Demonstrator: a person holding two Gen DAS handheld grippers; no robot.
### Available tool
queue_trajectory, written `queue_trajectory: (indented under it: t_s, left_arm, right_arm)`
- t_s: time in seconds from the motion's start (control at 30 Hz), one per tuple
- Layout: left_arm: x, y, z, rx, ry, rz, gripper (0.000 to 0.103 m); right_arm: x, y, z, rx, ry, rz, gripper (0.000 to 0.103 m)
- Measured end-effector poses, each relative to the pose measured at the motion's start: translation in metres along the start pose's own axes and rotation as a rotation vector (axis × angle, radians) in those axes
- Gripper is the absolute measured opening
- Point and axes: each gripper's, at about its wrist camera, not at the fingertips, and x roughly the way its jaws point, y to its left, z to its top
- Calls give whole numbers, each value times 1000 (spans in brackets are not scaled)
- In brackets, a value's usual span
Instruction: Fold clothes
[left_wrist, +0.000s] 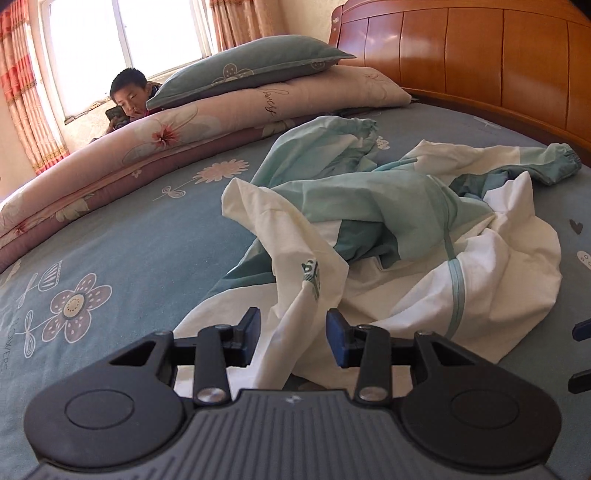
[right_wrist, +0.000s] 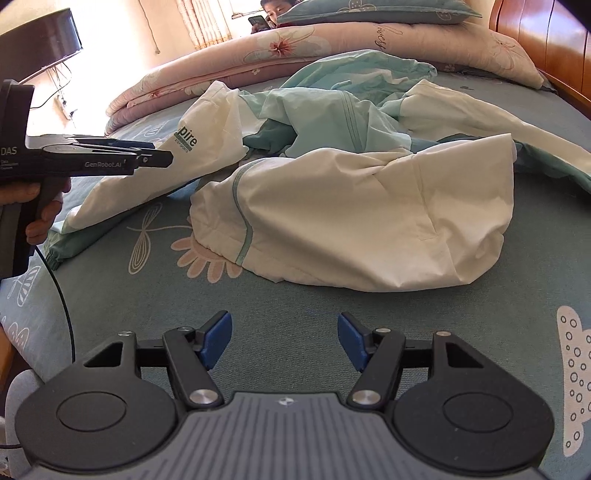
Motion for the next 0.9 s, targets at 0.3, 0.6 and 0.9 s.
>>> queue_trajectory:
  t_s: [0.3,0.6,0.9]
  left_arm:
    - [0,35,25,-29,-44,119,0]
    - [34,98,78,-98,-74,287,0]
    - [109,144,94,-154,9,433,1]
  right_arm:
    - [15,-24,10,25,-8,-3,68]
    - [16,-33,17,8,-42,-37,68]
    - [23,-51,18,29,-54,-66,68]
